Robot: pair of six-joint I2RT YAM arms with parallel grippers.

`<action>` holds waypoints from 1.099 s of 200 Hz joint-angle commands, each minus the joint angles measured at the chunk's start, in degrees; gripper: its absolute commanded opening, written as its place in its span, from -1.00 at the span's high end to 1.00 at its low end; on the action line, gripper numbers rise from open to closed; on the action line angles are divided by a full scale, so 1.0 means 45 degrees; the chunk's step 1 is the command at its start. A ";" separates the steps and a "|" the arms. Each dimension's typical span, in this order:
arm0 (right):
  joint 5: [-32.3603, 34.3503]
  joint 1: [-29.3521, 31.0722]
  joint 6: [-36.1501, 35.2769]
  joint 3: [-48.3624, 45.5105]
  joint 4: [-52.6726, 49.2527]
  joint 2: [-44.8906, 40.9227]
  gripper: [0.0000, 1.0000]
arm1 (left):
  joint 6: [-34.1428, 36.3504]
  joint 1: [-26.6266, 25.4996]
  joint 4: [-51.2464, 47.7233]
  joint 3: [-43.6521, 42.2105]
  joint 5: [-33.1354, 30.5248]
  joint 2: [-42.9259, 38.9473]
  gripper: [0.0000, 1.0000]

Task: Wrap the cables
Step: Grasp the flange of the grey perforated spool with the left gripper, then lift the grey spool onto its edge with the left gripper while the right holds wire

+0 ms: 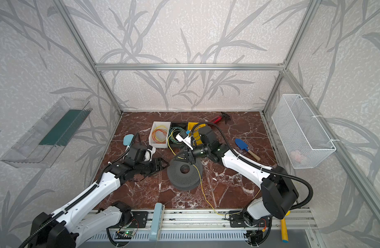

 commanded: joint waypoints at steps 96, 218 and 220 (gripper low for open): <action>-0.0228 -0.0025 -0.0188 0.0194 0.0465 -0.0315 1.00 | -0.1214 -0.0125 0.6525 -0.2413 0.2261 0.2642 -0.21; 0.1050 -0.0758 -0.0181 -0.0658 0.0137 -0.1767 1.00 | -0.0436 -0.0510 0.1031 0.0161 0.0069 0.1491 1.00; 0.1034 -0.0806 -0.0138 -0.0691 0.0136 -0.1785 1.00 | -0.0357 -0.0551 0.0712 0.0412 -0.0058 0.1416 1.00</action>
